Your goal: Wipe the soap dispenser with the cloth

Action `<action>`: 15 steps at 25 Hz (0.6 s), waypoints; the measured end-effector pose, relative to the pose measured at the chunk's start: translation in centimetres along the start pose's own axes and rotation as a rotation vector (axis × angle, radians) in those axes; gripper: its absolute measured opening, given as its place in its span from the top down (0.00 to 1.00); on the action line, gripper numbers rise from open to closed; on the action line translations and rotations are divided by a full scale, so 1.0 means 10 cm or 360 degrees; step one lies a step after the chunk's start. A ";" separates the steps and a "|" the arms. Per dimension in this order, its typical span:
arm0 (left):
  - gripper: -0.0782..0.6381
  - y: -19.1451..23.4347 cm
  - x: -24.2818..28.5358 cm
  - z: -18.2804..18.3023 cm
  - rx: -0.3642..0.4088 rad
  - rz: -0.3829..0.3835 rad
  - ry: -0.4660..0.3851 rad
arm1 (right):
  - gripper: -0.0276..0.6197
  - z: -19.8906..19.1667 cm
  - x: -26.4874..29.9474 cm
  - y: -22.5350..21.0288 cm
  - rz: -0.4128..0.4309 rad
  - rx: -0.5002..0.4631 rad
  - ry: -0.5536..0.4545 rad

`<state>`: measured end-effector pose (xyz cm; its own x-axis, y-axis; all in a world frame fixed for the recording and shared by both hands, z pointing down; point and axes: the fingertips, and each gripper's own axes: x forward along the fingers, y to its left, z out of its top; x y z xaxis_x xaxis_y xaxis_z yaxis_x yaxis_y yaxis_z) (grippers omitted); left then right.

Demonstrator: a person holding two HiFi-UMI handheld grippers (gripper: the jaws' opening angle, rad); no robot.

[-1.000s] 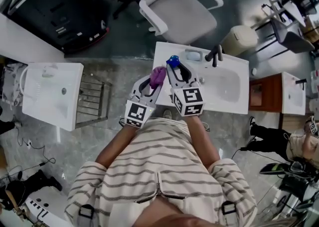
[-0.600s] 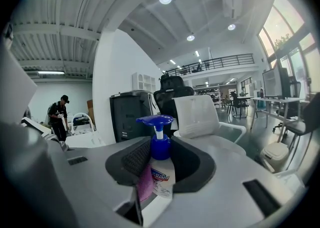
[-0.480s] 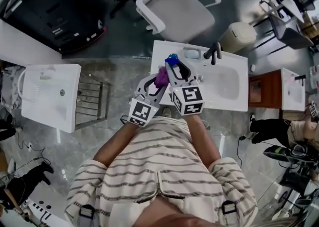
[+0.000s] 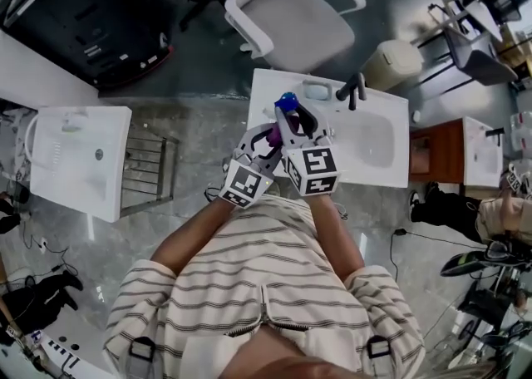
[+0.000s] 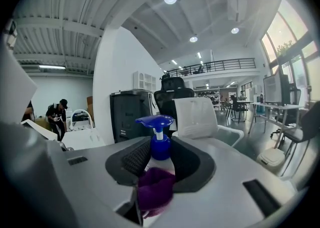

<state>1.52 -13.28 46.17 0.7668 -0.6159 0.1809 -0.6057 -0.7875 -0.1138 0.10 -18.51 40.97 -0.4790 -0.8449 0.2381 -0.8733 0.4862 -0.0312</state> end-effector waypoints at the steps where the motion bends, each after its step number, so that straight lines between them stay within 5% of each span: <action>1: 0.72 -0.03 0.02 -0.01 0.0004 -0.0013 0.0007 | 0.75 -0.01 -0.02 0.00 -0.0008 -0.0006 0.0003; 15: 0.72 -0.24 0.24 -0.14 -0.0004 -0.0145 0.0084 | 0.75 0.03 -0.22 -0.14 -0.0064 0.0037 -0.0018</action>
<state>4.46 -12.84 48.25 0.8066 -0.5395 0.2415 -0.5345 -0.8402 -0.0918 2.34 -17.34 40.19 -0.4441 -0.8663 0.2287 -0.8937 0.4464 -0.0446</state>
